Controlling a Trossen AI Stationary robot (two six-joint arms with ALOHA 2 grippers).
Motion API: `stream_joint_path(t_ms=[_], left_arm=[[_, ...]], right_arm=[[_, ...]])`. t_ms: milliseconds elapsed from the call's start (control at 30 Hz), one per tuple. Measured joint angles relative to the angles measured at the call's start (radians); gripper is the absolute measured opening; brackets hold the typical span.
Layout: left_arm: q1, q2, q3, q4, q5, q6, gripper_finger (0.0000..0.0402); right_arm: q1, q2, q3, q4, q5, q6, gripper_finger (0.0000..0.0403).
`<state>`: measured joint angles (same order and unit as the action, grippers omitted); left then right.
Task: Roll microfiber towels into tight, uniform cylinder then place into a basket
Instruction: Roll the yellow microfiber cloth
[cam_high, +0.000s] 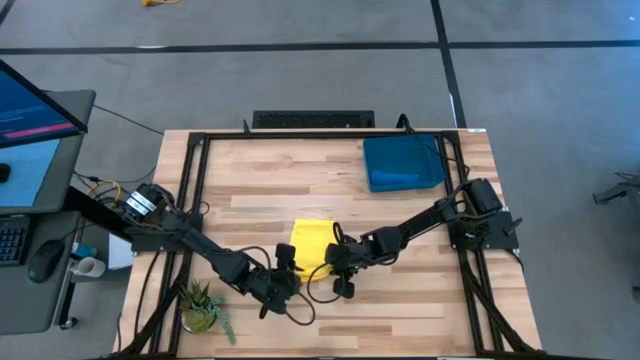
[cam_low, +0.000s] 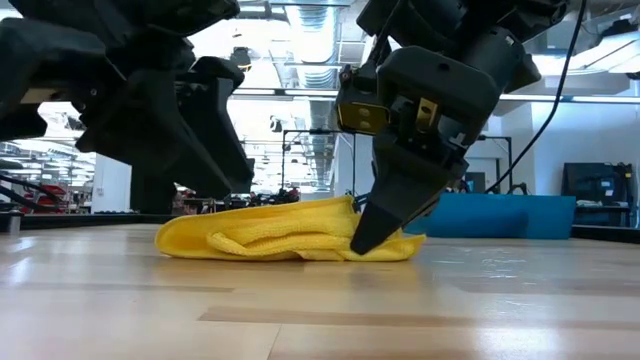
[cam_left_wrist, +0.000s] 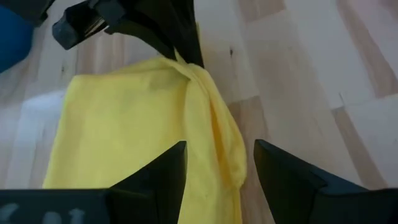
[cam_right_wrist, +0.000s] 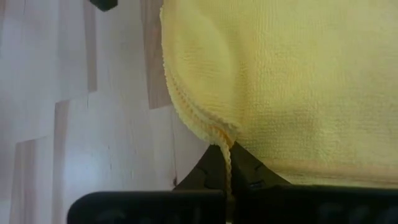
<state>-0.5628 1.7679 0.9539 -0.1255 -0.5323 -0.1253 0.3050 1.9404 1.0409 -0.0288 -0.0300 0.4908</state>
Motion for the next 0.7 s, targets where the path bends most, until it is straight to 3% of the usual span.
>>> stream_joint_path(t_ms=[367,533,700], left_arm=[[0.042,0.001,-0.008,0.020,0.083,0.034,0.0180],[0.066,0.058,-0.010,0.059,0.126,0.077,0.0180],[0.085,0.085,-0.009,0.054,0.096,0.064,0.0180]], right_arm=[[-0.009,-0.003,0.002,0.004,0.002,0.009,0.0011],[-0.021,-0.003,0.002,0.001,0.002,0.015,0.0010],[-0.021,-0.004,0.003,-0.018,0.001,0.020,0.0011]])
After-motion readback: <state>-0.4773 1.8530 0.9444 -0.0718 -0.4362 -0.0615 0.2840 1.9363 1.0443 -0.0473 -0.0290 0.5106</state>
